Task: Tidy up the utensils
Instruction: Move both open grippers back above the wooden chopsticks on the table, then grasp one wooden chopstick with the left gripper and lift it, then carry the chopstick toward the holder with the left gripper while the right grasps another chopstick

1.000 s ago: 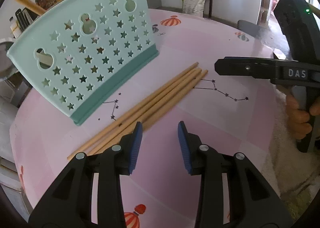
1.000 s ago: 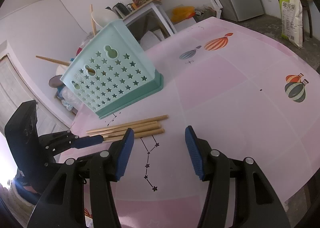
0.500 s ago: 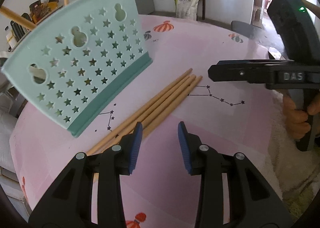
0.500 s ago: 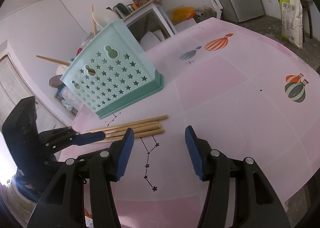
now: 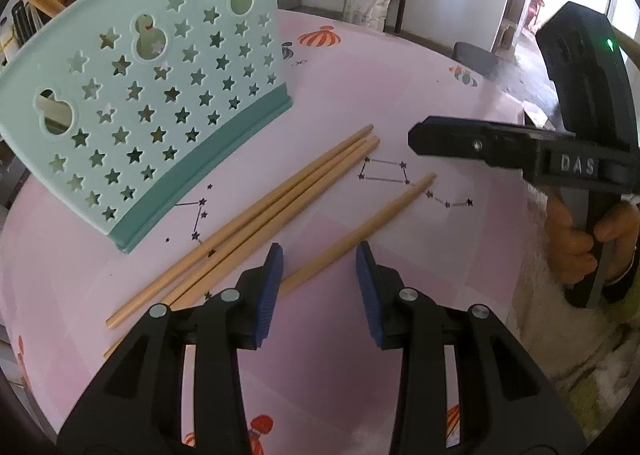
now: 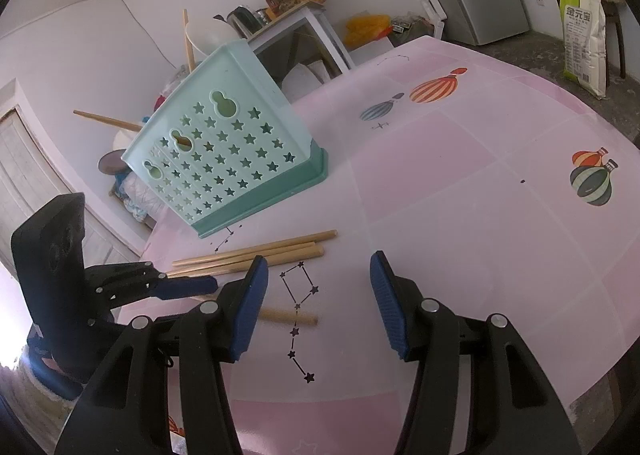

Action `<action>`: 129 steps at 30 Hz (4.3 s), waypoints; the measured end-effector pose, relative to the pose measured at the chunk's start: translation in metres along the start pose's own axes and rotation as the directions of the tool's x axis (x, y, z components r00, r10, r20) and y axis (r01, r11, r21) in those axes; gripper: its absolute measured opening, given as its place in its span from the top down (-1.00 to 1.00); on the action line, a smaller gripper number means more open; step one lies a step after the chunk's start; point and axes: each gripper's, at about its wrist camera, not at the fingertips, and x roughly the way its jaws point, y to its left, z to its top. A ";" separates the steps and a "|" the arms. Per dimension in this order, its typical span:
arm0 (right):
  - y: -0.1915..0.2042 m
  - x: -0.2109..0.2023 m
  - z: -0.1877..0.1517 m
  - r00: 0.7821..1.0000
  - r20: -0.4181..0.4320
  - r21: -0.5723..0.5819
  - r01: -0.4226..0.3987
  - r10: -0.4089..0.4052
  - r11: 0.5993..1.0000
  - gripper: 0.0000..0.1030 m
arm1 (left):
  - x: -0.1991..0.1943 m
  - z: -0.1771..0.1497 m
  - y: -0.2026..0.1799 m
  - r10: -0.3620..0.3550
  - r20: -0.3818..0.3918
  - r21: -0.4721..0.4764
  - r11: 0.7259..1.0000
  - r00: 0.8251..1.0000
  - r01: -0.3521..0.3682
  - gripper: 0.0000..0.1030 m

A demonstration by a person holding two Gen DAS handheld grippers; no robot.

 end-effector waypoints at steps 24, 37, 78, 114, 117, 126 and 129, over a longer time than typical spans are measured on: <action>-0.023 -0.012 0.006 0.990 0.066 0.142 -0.132 0.124 0.981 0.01 | -0.006 0.006 -0.053 0.040 -0.007 0.413 0.910 0.999 -0.033 0.30; -0.029 -0.011 0.006 0.985 0.089 0.167 -0.164 0.151 0.972 0.02 | 0.011 0.029 -0.060 0.002 -0.032 0.512 0.859 0.999 0.015 0.44; 0.041 0.041 0.015 0.982 -0.189 -0.165 -0.052 0.020 0.985 0.35 | -0.096 0.027 0.026 0.318 0.318 -0.073 0.948 0.893 -0.311 0.93; 0.164 0.098 -0.022 0.862 -0.498 -0.411 -0.331 0.095 0.849 0.35 | -0.133 0.002 0.061 0.427 0.330 -0.271 0.897 0.842 -0.348 0.93; 0.183 0.098 -0.032 0.850 -0.518 -0.459 -0.370 0.095 0.808 0.35 | -0.135 -0.001 0.066 0.442 0.321 -0.291 0.888 0.838 -0.356 0.93; 0.210 0.098 -0.050 0.843 -0.532 -0.524 -0.399 0.078 0.753 0.43 | -0.142 -0.008 0.079 0.474 0.303 -0.321 0.868 0.827 -0.380 0.93; 0.218 0.108 -0.049 0.855 -0.516 -0.555 -0.380 0.052 0.740 0.66 | -0.143 -0.009 0.080 0.478 0.302 -0.324 0.865 0.825 -0.382 0.93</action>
